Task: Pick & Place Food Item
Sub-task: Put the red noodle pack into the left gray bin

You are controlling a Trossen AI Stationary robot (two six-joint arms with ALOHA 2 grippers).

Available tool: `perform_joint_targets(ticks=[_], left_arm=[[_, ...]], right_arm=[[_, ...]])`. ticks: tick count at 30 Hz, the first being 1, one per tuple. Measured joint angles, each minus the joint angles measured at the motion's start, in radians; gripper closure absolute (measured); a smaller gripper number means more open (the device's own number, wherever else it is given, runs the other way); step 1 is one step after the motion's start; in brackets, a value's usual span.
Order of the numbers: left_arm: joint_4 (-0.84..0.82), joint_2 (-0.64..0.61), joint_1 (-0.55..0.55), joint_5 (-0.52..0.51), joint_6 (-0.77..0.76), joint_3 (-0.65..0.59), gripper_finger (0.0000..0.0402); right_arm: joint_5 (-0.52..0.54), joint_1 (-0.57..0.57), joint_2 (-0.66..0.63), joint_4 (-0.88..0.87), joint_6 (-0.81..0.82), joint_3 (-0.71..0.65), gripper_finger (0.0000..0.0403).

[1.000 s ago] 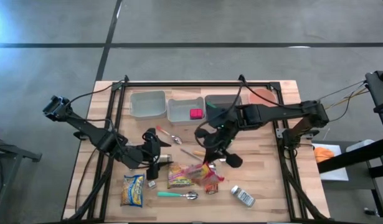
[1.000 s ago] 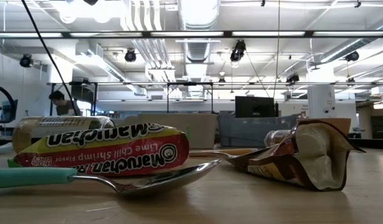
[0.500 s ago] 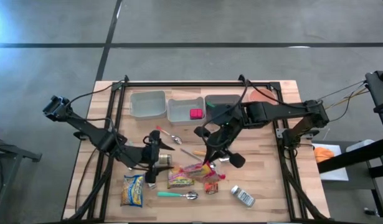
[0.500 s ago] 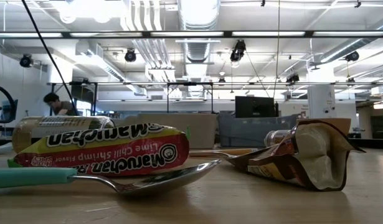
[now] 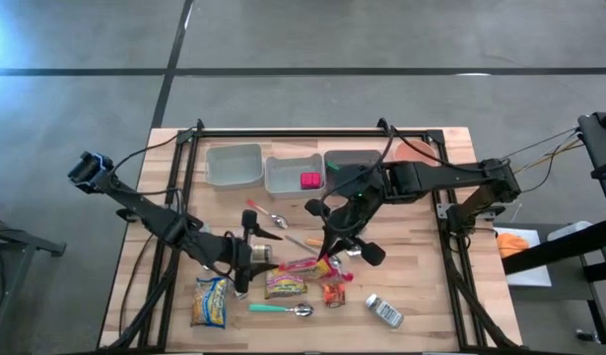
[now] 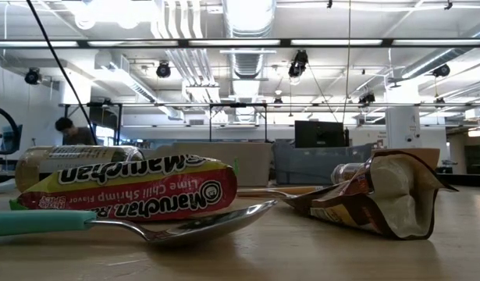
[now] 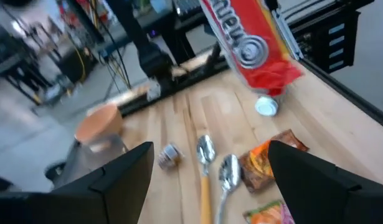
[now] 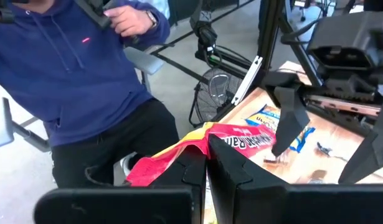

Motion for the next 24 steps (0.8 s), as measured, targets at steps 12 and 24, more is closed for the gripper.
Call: perform_joint_targets(ticks=[12, 24], left_arm=[[0.060, 0.007, -0.007, -0.045, 0.107, -0.004, 0.0082], [0.149, 0.077, -0.067, -0.124, 0.334, 0.006, 0.0082]], right_arm=[[0.000, 0.000, 0.001, 0.009, -0.004, 0.000, 0.0395], [-0.001, 0.000, 0.001, 0.020, -0.007, 0.000, 0.0395]])
